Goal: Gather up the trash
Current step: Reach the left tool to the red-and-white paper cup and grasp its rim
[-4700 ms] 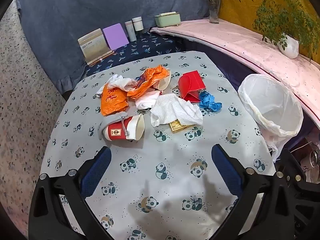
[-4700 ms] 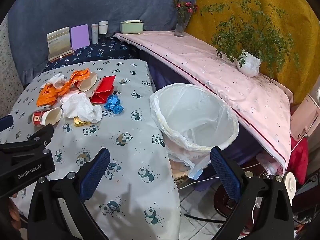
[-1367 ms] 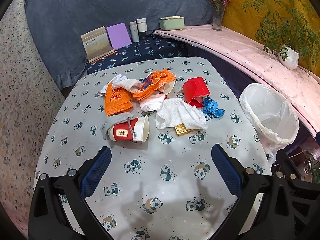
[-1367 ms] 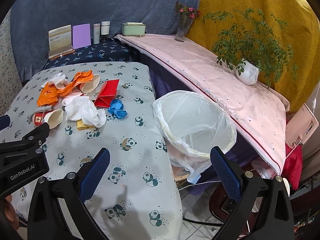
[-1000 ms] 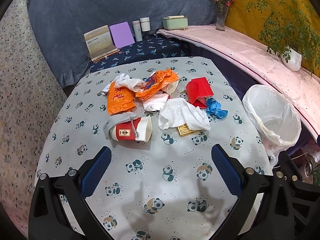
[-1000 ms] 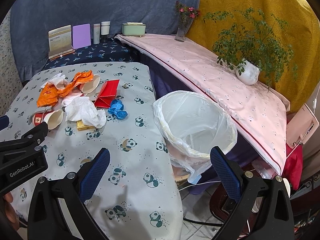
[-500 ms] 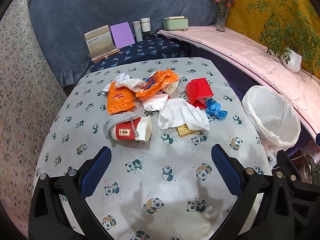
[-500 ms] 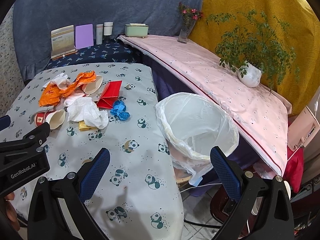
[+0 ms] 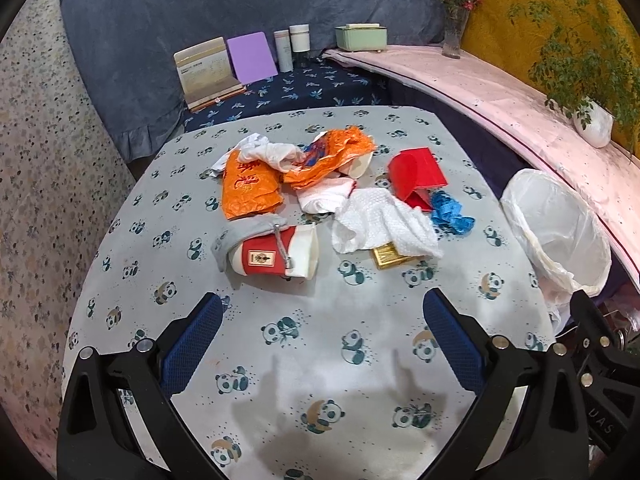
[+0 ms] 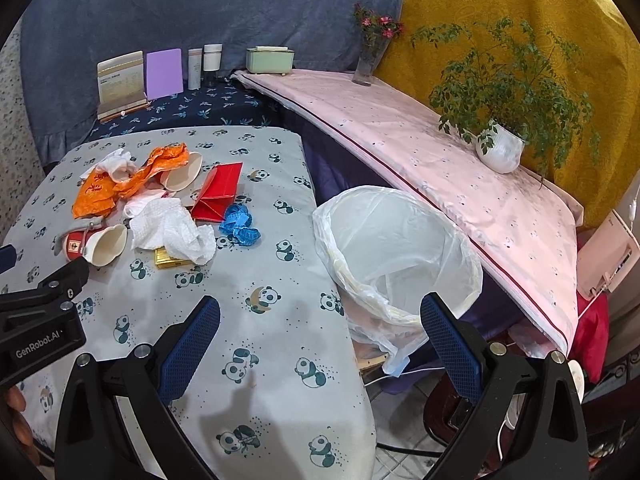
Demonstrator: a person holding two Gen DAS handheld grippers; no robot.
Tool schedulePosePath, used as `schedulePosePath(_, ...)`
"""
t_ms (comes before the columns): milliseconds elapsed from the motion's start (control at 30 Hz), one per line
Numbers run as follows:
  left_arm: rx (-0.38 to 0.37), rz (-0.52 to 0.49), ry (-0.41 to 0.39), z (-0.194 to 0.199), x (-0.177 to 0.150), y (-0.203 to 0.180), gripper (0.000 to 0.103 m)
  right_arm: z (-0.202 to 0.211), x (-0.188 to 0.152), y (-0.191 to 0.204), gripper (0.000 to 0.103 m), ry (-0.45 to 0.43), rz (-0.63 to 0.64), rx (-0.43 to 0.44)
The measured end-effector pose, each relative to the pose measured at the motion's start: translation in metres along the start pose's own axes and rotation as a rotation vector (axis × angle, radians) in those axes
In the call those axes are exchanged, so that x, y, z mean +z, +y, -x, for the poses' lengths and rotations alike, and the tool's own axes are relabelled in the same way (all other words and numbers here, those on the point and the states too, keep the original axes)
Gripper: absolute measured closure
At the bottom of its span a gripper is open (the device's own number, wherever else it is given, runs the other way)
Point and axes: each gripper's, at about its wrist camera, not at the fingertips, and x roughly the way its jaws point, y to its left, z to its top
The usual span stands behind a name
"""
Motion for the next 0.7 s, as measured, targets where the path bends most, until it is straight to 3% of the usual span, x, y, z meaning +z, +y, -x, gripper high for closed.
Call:
schedulePosePath(200,-0.013,0.035,0.009,-0.023,0.003,0.031,0.007,-0.01,0.004,0.016,0.007,-0.01,0.008,0.01)
schedulePosePath(500,0.015,0.07,0.049,-0.072,0.009,0.087,0.007,-0.039,0.011,0.047,0.007,0.041,0.006,0.06)
schedulePosePath(700,-0.022,0.08,0.069,-0.099,0.019,0.108,0.011,-0.052,0.018,0.072,0.007,0.046,0.038,0.08)
